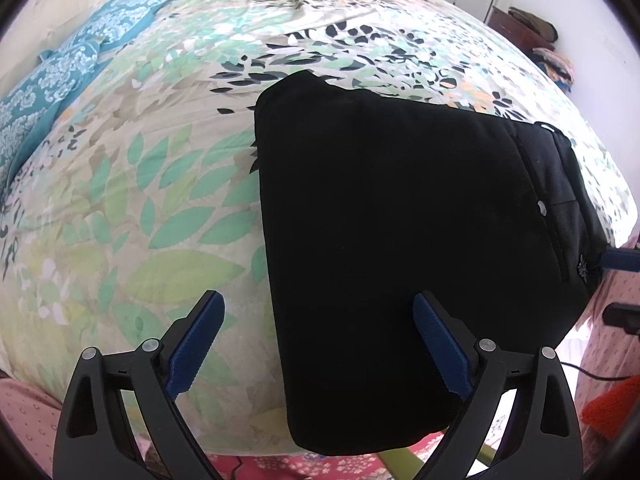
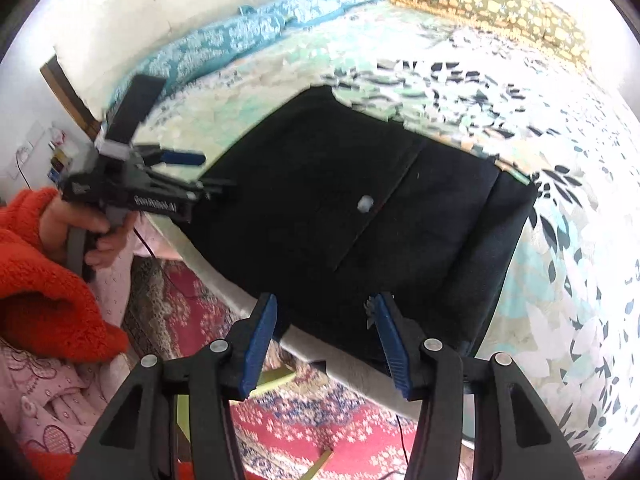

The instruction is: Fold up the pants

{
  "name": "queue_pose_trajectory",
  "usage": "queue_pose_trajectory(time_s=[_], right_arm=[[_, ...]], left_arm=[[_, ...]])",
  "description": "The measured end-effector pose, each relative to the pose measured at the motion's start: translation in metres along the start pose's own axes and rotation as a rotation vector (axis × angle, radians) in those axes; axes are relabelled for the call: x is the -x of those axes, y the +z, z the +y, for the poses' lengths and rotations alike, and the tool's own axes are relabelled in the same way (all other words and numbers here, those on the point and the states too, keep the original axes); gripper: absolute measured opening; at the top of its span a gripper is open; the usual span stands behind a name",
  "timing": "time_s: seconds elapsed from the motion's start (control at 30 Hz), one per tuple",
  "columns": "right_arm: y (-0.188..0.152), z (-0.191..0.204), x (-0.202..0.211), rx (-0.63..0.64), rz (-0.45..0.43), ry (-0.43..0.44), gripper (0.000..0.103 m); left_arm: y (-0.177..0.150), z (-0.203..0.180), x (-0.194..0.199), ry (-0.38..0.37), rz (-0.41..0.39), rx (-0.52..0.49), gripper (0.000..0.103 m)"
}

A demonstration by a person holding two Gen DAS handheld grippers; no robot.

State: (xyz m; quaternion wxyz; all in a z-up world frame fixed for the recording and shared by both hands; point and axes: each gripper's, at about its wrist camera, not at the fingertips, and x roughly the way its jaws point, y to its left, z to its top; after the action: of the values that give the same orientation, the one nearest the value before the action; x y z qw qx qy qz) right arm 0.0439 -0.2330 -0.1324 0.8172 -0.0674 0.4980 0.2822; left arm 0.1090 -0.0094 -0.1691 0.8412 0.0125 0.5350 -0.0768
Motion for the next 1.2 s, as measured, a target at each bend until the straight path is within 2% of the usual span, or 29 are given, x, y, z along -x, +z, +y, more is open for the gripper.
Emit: queue_pose_trajectory(time_s=[0.13, 0.27, 0.57, 1.2], right_arm=[[0.004, -0.004, 0.011, -0.04, -0.082, -0.027, 0.052], [0.007, -0.016, 0.016, -0.102, -0.118, -0.052, 0.061], [0.008, -0.042, 0.018, -0.226, -0.143, -0.035, 0.061], [0.005, -0.045, 0.017, -0.26, -0.155, -0.033, 0.061]], left_arm=[[0.0, 0.001, -0.001, -0.002, 0.003, 0.009, 0.097], [0.0, 0.003, -0.003, -0.005, 0.006, 0.017, 0.098], [-0.001, 0.004, -0.004, -0.008, 0.009, 0.025, 0.099], [-0.001, 0.007, -0.007, -0.014, 0.018, 0.049, 0.103]])
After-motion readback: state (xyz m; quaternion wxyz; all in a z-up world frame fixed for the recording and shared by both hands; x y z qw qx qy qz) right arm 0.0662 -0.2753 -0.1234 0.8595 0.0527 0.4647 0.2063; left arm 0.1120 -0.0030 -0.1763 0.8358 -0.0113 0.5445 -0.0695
